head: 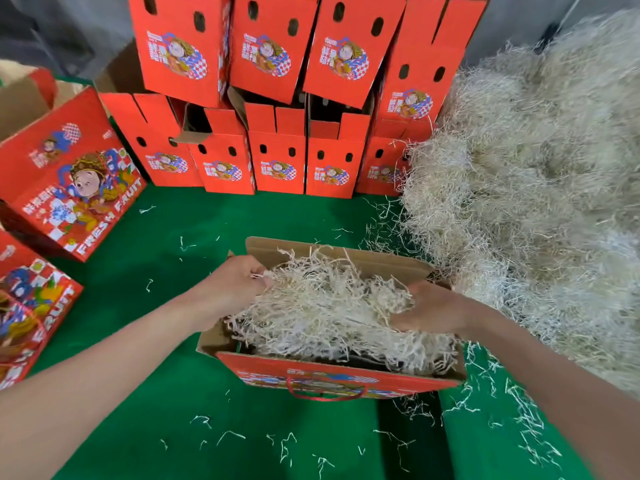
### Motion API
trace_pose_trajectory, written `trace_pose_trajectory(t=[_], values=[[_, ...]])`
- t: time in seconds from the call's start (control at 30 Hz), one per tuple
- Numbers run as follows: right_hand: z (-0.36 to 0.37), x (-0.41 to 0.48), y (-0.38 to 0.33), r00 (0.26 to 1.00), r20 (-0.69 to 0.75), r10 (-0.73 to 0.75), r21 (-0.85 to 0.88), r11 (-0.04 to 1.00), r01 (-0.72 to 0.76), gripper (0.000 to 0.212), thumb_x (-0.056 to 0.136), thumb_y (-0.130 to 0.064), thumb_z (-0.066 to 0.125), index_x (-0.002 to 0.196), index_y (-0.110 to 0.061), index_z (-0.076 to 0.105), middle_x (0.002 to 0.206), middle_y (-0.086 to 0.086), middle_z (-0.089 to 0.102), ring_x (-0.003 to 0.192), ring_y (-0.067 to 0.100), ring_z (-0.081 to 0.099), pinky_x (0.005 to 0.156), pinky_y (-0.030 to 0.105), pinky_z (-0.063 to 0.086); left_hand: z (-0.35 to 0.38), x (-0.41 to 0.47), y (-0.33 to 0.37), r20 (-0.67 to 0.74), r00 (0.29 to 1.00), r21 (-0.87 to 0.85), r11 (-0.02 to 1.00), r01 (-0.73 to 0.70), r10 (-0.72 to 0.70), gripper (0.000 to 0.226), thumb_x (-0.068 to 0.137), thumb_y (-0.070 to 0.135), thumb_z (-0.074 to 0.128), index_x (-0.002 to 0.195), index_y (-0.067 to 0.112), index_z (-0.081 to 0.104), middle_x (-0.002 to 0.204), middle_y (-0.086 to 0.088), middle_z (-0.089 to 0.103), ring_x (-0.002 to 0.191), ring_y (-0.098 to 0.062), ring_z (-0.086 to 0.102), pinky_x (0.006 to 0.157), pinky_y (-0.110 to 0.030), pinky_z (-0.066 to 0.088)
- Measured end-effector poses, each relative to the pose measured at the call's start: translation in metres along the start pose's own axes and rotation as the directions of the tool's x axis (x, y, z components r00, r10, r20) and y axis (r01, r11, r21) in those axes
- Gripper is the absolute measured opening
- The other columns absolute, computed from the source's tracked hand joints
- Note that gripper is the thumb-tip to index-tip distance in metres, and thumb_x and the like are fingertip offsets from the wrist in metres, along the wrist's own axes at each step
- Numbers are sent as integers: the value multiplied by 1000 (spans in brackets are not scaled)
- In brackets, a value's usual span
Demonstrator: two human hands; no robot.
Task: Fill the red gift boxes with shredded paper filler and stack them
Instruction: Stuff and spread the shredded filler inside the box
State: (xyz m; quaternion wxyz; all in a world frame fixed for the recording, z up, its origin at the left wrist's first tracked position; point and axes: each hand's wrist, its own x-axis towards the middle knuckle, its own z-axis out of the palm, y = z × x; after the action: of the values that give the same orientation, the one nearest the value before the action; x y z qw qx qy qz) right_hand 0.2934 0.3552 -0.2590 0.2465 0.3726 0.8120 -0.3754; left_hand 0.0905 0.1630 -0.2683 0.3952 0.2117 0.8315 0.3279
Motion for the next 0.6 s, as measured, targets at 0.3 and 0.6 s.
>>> trace_pose_trajectory(t=[0.3,0.6], values=[[11,10,-27,969,216,-122,272,960,60,111,58,-64,73,146,-24,18,152,-2,18,137,15,26,110,37,20,14,-9,14,278,961,-254,965,60,13,56,81,-3,63,130,18,45,124,4,46,107,-14,48,94,-36,37],[20,21,-19,994,112,4,195,981,-26,62,79,-35,64,130,-11,39,126,-1,44,113,19,51,91,31,46,-9,-8,15,187,978,-337,929,154,-94,15,73,-5,62,74,8,56,100,6,53,99,-13,47,94,-40,38]])
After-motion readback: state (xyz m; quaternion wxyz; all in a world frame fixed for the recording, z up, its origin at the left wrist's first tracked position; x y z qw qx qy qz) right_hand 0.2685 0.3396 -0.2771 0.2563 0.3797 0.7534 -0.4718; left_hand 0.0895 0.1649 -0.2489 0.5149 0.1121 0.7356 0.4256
